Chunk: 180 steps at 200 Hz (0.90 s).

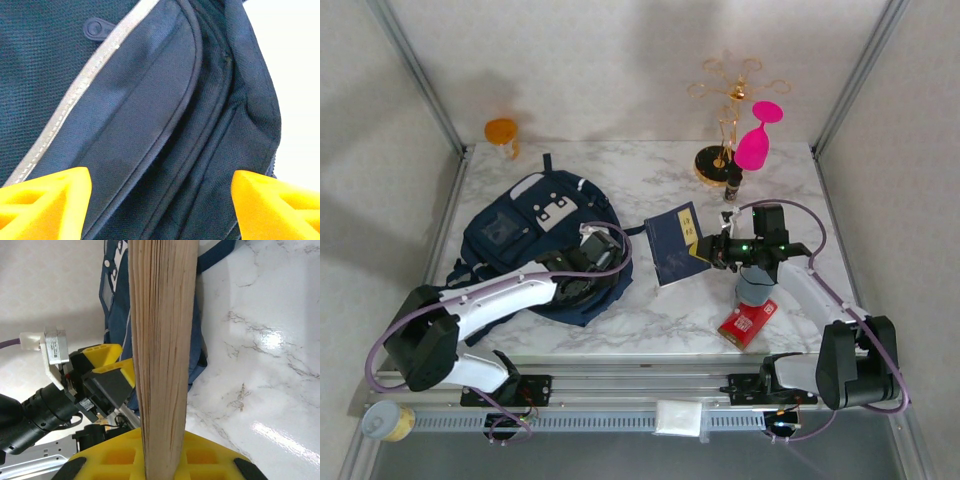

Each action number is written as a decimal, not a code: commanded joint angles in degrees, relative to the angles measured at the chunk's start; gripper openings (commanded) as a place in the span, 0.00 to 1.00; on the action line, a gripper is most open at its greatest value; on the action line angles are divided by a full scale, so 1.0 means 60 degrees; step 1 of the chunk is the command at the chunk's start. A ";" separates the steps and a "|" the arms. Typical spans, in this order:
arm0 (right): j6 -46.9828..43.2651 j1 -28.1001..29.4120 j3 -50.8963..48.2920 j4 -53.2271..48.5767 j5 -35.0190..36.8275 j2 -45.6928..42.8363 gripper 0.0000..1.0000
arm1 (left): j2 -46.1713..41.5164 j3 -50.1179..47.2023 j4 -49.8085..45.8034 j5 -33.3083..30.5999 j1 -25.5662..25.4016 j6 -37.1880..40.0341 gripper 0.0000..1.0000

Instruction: Pack the student bag

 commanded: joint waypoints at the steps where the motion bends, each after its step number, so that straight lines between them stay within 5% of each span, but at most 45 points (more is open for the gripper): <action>1: -0.0183 -0.0046 -0.0029 0.0127 -0.0156 0.0037 0.00 | 0.0223 0.0183 0.0080 0.0632 -0.0120 0.0543 0.70; 85: -0.0186 -0.0045 -0.0102 0.0277 -0.0244 0.0110 0.00 | 0.0598 0.0296 0.0579 0.0961 -0.0370 0.0617 0.74; 180: 0.0371 -0.0044 -0.0463 0.0947 -0.1500 0.0052 0.00 | 0.0851 0.0539 0.0287 -0.0104 0.0098 0.0737 0.29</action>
